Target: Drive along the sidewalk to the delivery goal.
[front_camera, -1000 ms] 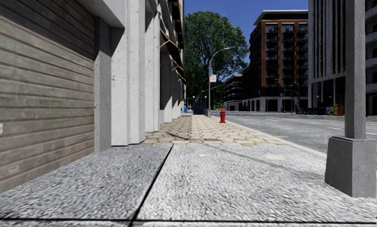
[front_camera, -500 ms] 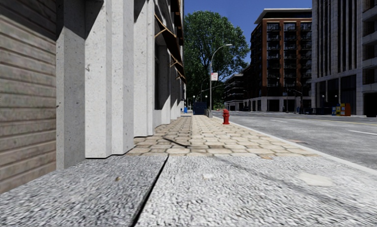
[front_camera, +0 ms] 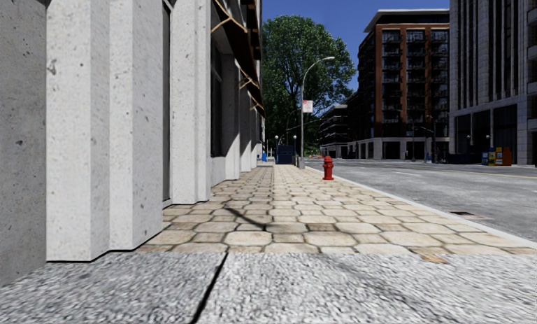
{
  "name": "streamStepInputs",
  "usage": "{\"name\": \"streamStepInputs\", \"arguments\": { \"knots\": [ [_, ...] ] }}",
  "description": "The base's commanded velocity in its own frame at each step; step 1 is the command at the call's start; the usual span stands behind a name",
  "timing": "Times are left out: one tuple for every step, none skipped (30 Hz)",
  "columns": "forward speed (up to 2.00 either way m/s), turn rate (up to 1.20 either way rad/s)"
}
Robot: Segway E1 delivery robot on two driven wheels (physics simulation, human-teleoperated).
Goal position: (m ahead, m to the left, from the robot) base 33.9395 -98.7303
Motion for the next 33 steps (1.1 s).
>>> {"name": "streamStepInputs", "arguments": {
  "knots": [
    [2.0, 0.0],
    [2.0, 0.0],
    [2.0, 0.0],
    [2.0, 0.0],
    [2.0, 0.0],
    [2.0, 0.0],
    [2.0, 0.0],
    [2.0, 0.0],
    [2.0, 0.0],
    [2.0, 0.0],
    [2.0, 0.0],
    [2.0, 0.0],
    [2.0, 0.0],
    [2.0, 0.0],
    [2.0, 0.0],
    [2.0, 0.0],
    [2.0, 0.0],
    [2.0, 0.0],
    [2.0, 0.0],
    [2.0, 0.0],
    [2.0, 0.0],
    [2.0, 0.0],
    [2.0, 0.0],
    [2.0, 0.0],
    [2.0, 0.0],
    [2.0, 0.0],
    [2.0, 0.0],
    [2.0, 0.0],
    [2.0, -0.03],
    [2.0, -0.08],
    [2.0, -0.1],
    [2.0, -0.1],
    [2.0, -0.1]
  ]
}}
